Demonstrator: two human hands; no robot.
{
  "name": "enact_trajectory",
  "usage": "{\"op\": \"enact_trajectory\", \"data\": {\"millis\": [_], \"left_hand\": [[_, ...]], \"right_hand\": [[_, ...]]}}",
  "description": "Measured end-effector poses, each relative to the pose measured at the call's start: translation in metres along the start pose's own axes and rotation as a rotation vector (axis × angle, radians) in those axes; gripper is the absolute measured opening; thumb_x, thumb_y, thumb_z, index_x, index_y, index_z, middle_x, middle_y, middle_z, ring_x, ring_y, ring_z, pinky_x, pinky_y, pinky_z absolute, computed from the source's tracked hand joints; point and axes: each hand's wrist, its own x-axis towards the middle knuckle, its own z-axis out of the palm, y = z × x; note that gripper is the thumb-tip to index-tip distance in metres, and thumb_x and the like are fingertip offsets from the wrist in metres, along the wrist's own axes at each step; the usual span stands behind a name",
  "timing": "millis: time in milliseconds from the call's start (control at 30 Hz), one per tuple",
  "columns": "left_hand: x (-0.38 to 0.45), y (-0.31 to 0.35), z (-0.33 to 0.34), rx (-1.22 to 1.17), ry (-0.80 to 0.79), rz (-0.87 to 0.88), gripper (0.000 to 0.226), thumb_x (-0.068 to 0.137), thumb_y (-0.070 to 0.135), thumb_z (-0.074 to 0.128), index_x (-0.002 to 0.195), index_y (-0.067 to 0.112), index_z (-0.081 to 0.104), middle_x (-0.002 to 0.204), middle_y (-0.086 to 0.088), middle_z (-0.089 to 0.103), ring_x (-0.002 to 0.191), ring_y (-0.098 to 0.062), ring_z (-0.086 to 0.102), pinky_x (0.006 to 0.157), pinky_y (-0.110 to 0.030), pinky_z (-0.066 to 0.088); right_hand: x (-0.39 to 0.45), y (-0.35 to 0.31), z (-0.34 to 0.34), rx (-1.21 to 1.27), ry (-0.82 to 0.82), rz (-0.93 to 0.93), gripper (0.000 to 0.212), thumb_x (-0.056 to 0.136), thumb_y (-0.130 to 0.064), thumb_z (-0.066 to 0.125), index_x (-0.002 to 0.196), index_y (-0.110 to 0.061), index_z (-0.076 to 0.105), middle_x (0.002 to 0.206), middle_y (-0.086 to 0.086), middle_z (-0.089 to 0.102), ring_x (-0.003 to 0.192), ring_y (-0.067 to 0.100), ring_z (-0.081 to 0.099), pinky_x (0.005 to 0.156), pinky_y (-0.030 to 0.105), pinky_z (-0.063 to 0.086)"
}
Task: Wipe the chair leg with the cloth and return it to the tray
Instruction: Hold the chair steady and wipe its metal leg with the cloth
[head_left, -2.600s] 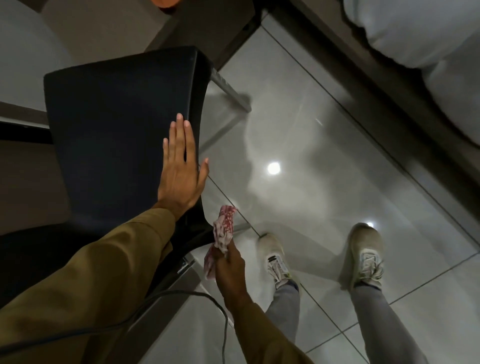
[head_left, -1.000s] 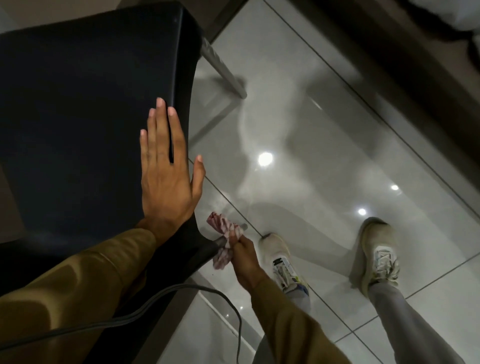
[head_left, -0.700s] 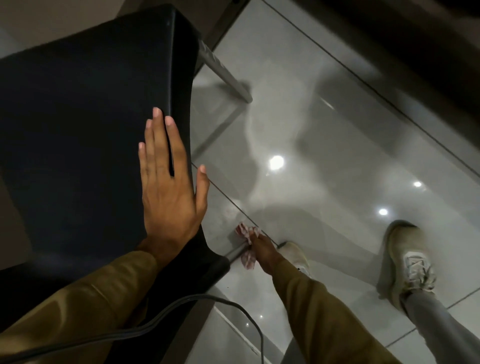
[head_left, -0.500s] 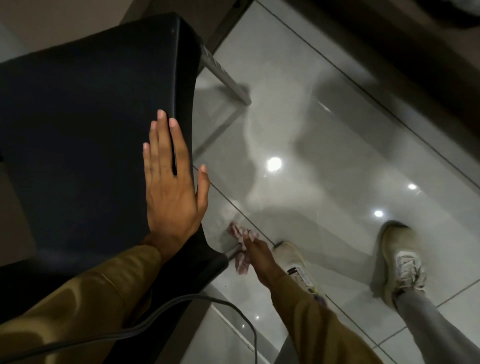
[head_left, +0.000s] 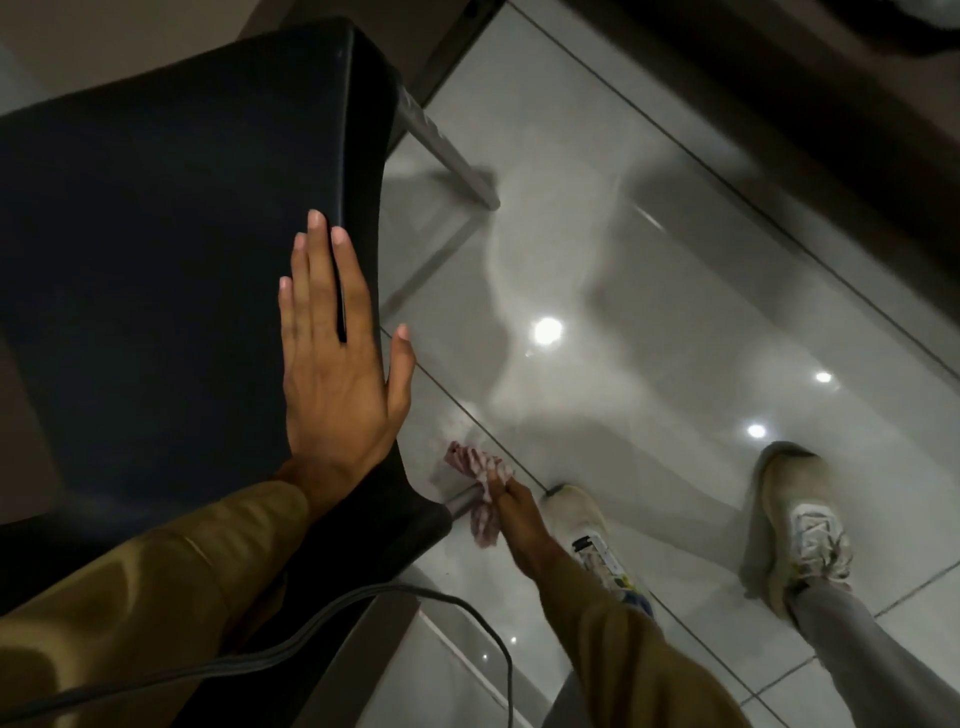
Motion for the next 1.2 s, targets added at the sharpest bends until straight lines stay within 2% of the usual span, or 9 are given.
{"op": "enact_trajectory", "data": {"millis": [333,500,600,733,900,1000,1067,1133,1200], "left_hand": [[-0.001,0.002,0.003,-0.048,0.034,0.004,0.077,0.111,0.035,0.046,0.171,-0.001,0.012,0.181,-0.021,0.008,0.171,-0.035,0.008,0.139,-0.054,0.014],[0.000,-0.001,0.002,-0.040,0.027,0.010,0.079,0.112,0.036,0.045,0.172,0.001,0.009,0.182,-0.020,0.005,0.171,-0.034,0.006,0.140,-0.051,0.011],[0.000,0.000,-0.001,-0.026,0.015,0.014,0.079,0.111,0.036,0.045,0.172,0.002,0.008,0.182,-0.019,0.005,0.171,-0.034,0.006,0.140,-0.050,0.010],[0.000,0.000,-0.001,-0.016,0.002,0.012,0.079,0.111,0.037,0.044,0.172,0.002,0.008,0.182,-0.019,0.005,0.171,-0.035,0.007,0.140,-0.052,0.013],[-0.001,0.000,-0.001,-0.043,0.004,0.007,0.078,0.112,0.037,0.043,0.172,0.000,0.009,0.182,-0.021,0.006,0.171,-0.035,0.007,0.140,-0.053,0.012],[-0.001,-0.001,-0.001,-0.056,0.010,0.013,0.077,0.112,0.034,0.044,0.172,-0.001,0.010,0.181,-0.022,0.006,0.171,-0.036,0.007,0.139,-0.053,0.012],[-0.001,-0.001,0.000,-0.071,0.019,0.022,0.077,0.112,0.033,0.044,0.171,-0.001,0.010,0.181,-0.023,0.007,0.170,-0.037,0.008,0.140,-0.052,0.011],[-0.001,-0.001,0.001,-0.081,0.035,0.021,0.075,0.112,0.032,0.043,0.171,-0.003,0.011,0.180,-0.024,0.008,0.170,-0.039,0.009,0.140,-0.051,0.010],[-0.002,-0.001,0.001,-0.083,0.050,0.023,0.074,0.112,0.033,0.040,0.170,-0.004,0.013,0.180,-0.025,0.010,0.170,-0.039,0.011,0.140,-0.049,0.009]], "right_hand": [[0.077,0.022,-0.004,0.027,0.071,0.053,0.050,0.112,-0.046,0.033,0.115,-0.008,0.065,0.060,0.017,0.065,0.045,0.026,0.050,0.045,0.031,0.039],[0.009,0.010,-0.001,0.020,-0.019,-0.035,0.066,0.114,-0.037,0.032,0.110,0.021,0.064,0.078,0.035,0.063,0.053,0.030,0.057,0.052,0.033,0.043],[-0.049,0.003,0.003,0.005,-0.019,-0.133,0.043,0.110,-0.028,0.050,0.109,0.009,0.072,0.087,0.034,0.074,0.070,0.041,0.069,0.063,0.039,0.054],[-0.080,-0.005,0.004,0.065,-0.017,-0.178,0.017,0.098,-0.013,0.070,0.107,-0.007,0.083,0.098,0.028,0.079,0.078,0.027,0.075,0.066,0.035,0.057],[-0.016,-0.005,0.002,0.082,0.178,-0.096,0.029,0.099,-0.012,0.070,0.124,0.001,0.073,0.111,0.031,0.078,0.082,0.031,0.077,0.061,0.030,0.062],[0.041,0.012,-0.018,-0.055,0.207,-0.029,0.033,0.100,-0.011,0.068,0.125,0.011,0.069,0.117,0.038,0.073,0.102,0.046,0.075,0.085,0.048,0.065],[0.074,0.024,-0.031,-0.112,0.184,0.021,0.037,0.102,-0.014,0.065,0.128,0.012,0.067,0.125,0.038,0.070,0.112,0.045,0.072,0.100,0.049,0.059],[0.099,0.035,-0.035,-0.155,0.124,0.069,0.043,0.107,-0.025,0.056,0.135,0.008,0.064,0.130,0.036,0.068,0.113,0.041,0.069,0.097,0.043,0.057],[0.114,0.044,-0.033,-0.167,0.088,0.098,0.050,0.111,-0.035,0.044,0.135,0.005,0.063,0.114,0.035,0.073,0.093,0.042,0.072,0.080,0.043,0.060]]}}
